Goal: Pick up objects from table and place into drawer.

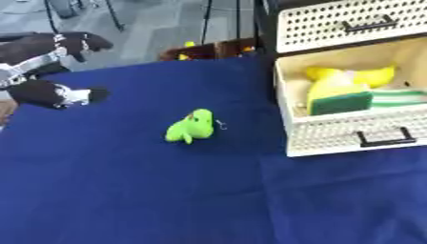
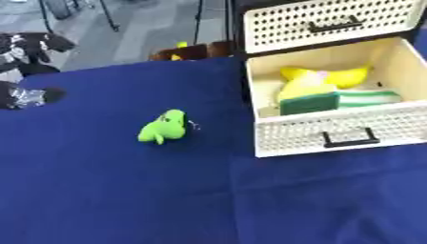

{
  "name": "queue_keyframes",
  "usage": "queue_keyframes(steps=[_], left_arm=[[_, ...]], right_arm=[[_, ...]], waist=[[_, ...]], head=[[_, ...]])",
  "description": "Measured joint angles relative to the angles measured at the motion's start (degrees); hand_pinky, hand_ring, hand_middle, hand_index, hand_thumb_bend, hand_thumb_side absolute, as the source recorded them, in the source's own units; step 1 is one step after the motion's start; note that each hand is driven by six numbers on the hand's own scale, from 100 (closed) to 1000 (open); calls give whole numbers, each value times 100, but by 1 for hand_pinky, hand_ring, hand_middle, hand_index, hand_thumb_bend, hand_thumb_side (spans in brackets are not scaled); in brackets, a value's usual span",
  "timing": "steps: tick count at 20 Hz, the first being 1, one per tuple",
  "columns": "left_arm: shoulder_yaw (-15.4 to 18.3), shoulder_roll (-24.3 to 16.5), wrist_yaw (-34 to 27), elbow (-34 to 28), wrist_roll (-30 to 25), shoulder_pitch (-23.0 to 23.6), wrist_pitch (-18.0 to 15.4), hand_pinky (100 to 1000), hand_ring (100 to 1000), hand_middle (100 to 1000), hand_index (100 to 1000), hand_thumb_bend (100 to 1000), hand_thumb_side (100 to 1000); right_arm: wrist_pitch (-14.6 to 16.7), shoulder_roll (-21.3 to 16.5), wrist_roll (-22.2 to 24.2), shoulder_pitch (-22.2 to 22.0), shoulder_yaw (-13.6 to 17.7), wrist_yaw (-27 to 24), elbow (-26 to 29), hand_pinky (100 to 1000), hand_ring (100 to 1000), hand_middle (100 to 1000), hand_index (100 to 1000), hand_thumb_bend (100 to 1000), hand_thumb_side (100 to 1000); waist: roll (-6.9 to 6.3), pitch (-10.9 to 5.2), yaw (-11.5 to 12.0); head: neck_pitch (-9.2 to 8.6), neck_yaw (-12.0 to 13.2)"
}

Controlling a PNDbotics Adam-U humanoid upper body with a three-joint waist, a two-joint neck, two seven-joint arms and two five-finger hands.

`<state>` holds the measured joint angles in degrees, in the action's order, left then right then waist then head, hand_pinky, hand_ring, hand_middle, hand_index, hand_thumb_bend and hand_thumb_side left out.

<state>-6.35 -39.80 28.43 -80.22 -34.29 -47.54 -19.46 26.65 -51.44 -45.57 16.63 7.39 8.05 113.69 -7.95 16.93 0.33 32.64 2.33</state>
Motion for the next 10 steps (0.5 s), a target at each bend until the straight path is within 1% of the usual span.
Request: queue_keyframes(steps=[4, 5, 6, 10], left_arm=[[-173, 200, 23, 445, -369, -361, 5, 773, 922, 907, 979, 515, 846], [-225, 267, 32, 567, -463, -450, 19, 775, 925, 910, 982, 555, 856], [-273, 336, 37, 687, -551, -535, 37, 776, 926, 911, 984, 520, 842], [-434, 624, 83, 1115, -819, -781, 126, 775, 931, 922, 994, 549, 841]], right_arm=[[-19, 33, -19, 8, -9, -6, 0, 436, 566, 496, 751, 100, 1000], [-22, 36, -22, 19, -21, -10, 0, 435, 565, 495, 750, 100, 1000], [-29, 39, -29, 37, -36, -14, 0, 435, 565, 495, 750, 100, 1000], [-58, 77, -58, 98, -94, -44, 0, 435, 563, 494, 749, 100, 1000]], waist=[[0, 0, -8], [0, 0, -17], [0, 0, -31], [-16, -2, -78]], head=[[-3, -57], [-3, -70], [-4, -81], [-6, -94]])
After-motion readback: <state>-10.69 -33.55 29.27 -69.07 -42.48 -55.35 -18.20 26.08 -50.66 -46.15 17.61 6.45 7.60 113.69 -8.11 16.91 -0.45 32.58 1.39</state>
